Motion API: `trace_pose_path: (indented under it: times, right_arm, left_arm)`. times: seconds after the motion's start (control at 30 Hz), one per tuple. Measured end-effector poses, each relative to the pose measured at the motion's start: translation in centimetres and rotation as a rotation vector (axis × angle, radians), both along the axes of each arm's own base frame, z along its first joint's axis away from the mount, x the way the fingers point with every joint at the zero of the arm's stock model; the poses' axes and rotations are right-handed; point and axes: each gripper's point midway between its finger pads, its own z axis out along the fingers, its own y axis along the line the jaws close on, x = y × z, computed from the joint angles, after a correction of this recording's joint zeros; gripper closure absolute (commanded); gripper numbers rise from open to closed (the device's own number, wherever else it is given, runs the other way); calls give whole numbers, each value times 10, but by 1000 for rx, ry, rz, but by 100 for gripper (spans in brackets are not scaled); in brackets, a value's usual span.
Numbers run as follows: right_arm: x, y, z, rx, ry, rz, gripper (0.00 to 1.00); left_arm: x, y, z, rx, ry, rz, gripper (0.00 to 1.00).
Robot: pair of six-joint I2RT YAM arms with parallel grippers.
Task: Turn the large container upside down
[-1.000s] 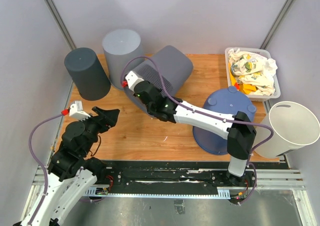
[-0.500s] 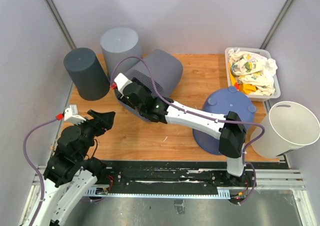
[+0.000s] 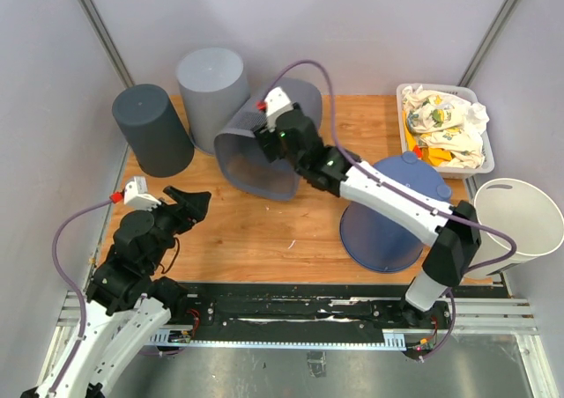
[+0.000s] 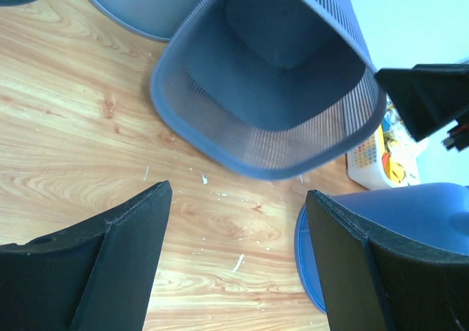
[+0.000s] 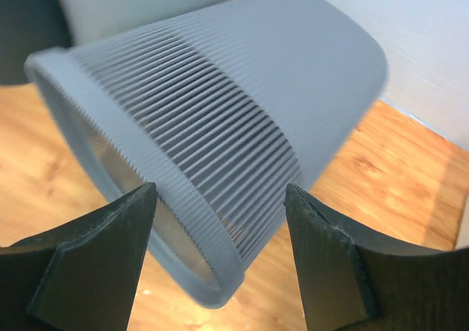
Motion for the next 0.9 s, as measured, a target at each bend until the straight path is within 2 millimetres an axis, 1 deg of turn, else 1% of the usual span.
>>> trace_pose_path:
  times: [0.07,0.2,0.3,0.37,0.5,0.6,0.7,0.83,0.9]
  right_arm:
    - [24,-30,4,44,1,-77,28]
    - [67,-76,5,108,7,-200,27]
    - [88,-95,3,139,18,-244,27]
    - [97,-99,-1,148,27,-252,27]
    - [103,-96,-17,146,60,-242,28]
    - [103,-93,-20,154,73,-230,28]
    - [104,-94,-19,168,65,-233,27]
    - [104,-100,-33,159,87,-243,28]
    - [104,-101,-35,166,95,-242,30]
  left_arm:
    - [4,-4,-2,0,7,-8,22]
    - [13,-11,-4,-2,18,-19,22]
    - [21,-16,-6,-2,25,-24,22]
    - [26,-19,-9,0,34,-28,22]
    - [36,-26,-14,5,47,-34,23]
    - [41,-31,-19,-4,53,-42,23]
    - [47,-35,-24,-9,58,-44,23]
    - [58,-40,-27,-13,61,-44,23]
    - [62,-43,-29,-15,66,-46,23]
